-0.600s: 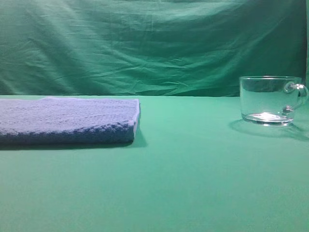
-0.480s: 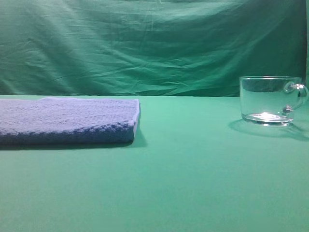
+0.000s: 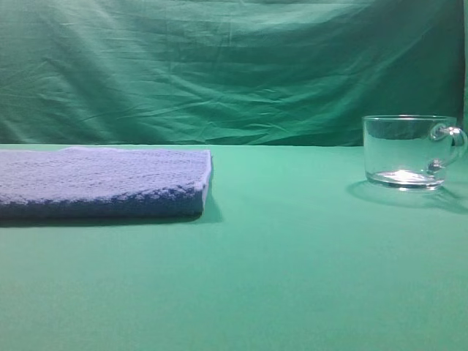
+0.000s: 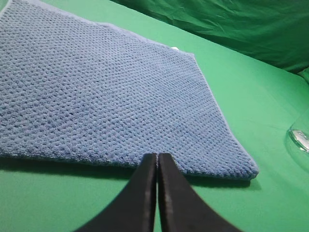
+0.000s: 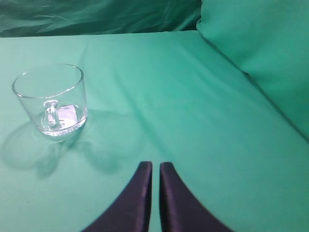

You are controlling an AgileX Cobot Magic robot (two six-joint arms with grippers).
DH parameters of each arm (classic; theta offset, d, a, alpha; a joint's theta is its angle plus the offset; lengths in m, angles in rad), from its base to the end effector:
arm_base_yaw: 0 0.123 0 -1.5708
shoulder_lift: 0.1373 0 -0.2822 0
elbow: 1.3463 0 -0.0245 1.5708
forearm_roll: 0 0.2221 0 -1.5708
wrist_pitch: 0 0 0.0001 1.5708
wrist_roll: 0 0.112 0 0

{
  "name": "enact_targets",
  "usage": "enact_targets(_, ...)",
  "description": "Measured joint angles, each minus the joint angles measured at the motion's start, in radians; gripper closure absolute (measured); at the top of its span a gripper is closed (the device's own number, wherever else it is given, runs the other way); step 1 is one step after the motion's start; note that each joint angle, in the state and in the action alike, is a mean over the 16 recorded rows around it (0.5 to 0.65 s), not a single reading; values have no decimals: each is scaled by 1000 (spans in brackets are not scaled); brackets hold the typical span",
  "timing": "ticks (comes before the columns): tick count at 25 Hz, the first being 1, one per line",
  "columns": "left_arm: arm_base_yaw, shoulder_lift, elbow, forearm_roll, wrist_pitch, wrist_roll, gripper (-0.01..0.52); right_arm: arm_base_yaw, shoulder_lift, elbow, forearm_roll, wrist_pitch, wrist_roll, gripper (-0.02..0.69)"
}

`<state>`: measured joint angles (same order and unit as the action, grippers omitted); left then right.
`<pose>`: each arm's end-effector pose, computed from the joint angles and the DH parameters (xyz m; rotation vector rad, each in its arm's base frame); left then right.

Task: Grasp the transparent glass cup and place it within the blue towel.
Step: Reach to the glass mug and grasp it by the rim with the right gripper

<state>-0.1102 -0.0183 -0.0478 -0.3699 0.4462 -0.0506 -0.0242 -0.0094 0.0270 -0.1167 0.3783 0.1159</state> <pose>0.0401 -0.0220 0.1854 -0.1461 1.8563 -0.4908 0.0465 -0.0060 0.1650 0.0592 1.8763 -0.0519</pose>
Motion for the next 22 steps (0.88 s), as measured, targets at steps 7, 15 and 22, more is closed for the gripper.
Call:
enact_targets(7,0,0,0,0,0,0,514,0,0,0,-1,0,0,618)
enact_targets(15,0,0,0,0,0,0,514,0,0,0,-1,-92,0,618)
enact_targets(22,0,0,0,0,0,0,514,0,17,-50,0,-213,15,618)
